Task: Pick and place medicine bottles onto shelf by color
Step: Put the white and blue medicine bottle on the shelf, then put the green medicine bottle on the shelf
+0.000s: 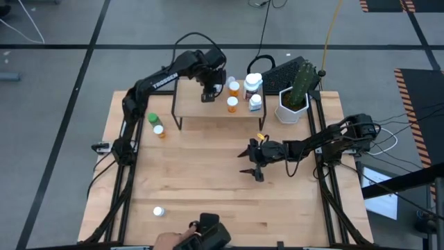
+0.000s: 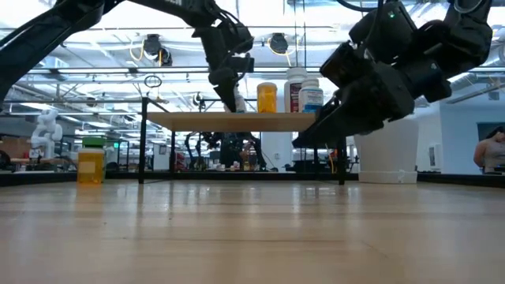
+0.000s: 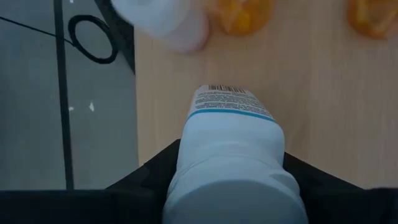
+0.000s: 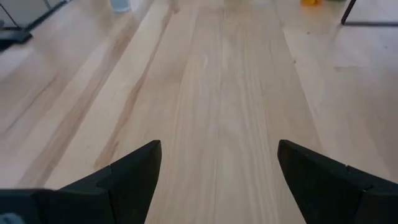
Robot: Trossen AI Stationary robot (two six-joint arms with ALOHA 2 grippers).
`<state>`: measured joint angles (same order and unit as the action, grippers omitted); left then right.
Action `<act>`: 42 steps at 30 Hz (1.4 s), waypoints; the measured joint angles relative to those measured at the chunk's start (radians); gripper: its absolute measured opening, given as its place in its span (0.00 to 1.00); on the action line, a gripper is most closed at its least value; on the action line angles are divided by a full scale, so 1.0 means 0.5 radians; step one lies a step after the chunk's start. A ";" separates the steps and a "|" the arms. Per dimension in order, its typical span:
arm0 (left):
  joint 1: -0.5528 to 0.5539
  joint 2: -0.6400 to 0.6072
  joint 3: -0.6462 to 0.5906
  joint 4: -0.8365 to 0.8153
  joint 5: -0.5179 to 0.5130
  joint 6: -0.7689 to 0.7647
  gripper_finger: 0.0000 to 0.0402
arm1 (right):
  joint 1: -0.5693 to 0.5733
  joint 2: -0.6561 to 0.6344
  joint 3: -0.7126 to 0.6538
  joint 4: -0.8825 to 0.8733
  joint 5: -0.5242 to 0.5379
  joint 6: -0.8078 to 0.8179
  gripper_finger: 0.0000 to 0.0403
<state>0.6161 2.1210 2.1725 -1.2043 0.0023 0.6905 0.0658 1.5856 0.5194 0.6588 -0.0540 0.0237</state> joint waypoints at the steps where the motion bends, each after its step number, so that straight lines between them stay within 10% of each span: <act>1: 0.011 -0.001 -0.004 -0.003 0.017 0.001 0.45 | 0.000 0.000 0.000 0.022 0.000 -0.001 0.78; 19: 0.037 -0.012 -0.017 0.056 -0.131 -0.157 0.79 | 0.000 0.000 0.000 0.087 -0.005 -0.063 0.78; 36: -0.095 -0.378 -0.017 -0.082 -0.402 -0.311 0.80 | 0.004 0.000 0.002 0.081 -0.006 -0.033 0.78; 42: -0.170 -0.536 -0.017 -0.332 -0.650 -0.822 0.80 | 0.015 0.000 0.002 0.081 -0.007 -0.068 0.78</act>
<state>0.5311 1.8528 2.1639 -1.3702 -0.3227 0.2793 0.0734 1.5856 0.5205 0.6991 -0.0574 -0.0103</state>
